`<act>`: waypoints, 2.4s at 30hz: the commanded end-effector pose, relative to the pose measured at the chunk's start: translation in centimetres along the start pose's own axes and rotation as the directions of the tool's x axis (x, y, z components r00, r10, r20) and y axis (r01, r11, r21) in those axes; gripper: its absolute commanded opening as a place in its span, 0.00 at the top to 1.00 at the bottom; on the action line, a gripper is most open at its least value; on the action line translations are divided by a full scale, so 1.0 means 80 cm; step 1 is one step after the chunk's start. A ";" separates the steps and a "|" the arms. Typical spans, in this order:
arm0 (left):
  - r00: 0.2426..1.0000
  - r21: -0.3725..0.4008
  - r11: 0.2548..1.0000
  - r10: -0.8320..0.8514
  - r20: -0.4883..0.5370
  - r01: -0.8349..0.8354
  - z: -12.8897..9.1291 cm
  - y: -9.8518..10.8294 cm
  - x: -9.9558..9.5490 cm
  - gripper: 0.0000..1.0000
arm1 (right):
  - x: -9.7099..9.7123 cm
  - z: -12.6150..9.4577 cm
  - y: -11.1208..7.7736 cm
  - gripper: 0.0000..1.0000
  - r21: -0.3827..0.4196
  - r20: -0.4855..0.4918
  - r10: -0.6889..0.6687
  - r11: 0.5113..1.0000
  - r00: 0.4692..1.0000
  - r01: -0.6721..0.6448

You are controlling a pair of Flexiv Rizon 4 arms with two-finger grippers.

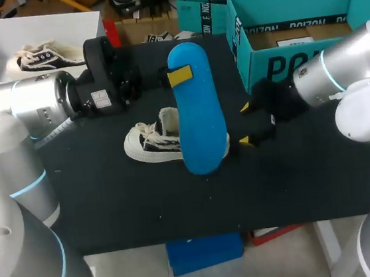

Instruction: Take the shoe out of the shoebox, open the shoe tongue, remove and reinsert the insole, then place the shoe into the shoebox

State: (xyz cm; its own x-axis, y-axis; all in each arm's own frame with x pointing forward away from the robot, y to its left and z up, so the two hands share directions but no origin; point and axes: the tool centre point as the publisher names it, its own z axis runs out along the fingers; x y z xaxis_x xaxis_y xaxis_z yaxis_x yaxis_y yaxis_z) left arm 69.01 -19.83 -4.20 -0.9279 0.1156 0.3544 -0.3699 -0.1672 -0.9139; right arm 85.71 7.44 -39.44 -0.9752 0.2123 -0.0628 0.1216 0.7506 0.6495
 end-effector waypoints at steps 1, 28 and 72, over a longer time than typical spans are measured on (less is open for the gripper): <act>1.000 0.003 1.000 0.002 0.005 -0.002 0.002 0.002 0.001 1.00 | -0.007 -0.004 0.022 0.00 0.166 -0.011 -0.016 0.986 1.000 0.017; 1.000 0.003 1.000 0.002 0.005 -0.002 0.002 0.002 0.001 1.00 | -0.029 0.046 0.111 0.00 0.510 -0.115 -0.103 0.847 0.988 0.148; 1.000 0.003 1.000 0.002 0.005 -0.002 0.002 0.002 0.001 1.00 | -0.015 0.122 0.113 0.70 0.597 -0.237 0.002 0.789 0.971 0.144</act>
State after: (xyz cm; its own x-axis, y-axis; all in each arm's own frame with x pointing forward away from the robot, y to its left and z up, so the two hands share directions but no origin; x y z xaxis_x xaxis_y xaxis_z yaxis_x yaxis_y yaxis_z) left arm 68.99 -19.83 -4.19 -0.9279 0.1154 0.3546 -0.3700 -0.1676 -0.9138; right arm 89.87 20.15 -40.49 -0.9911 0.0562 0.1210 0.0621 0.9970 0.0455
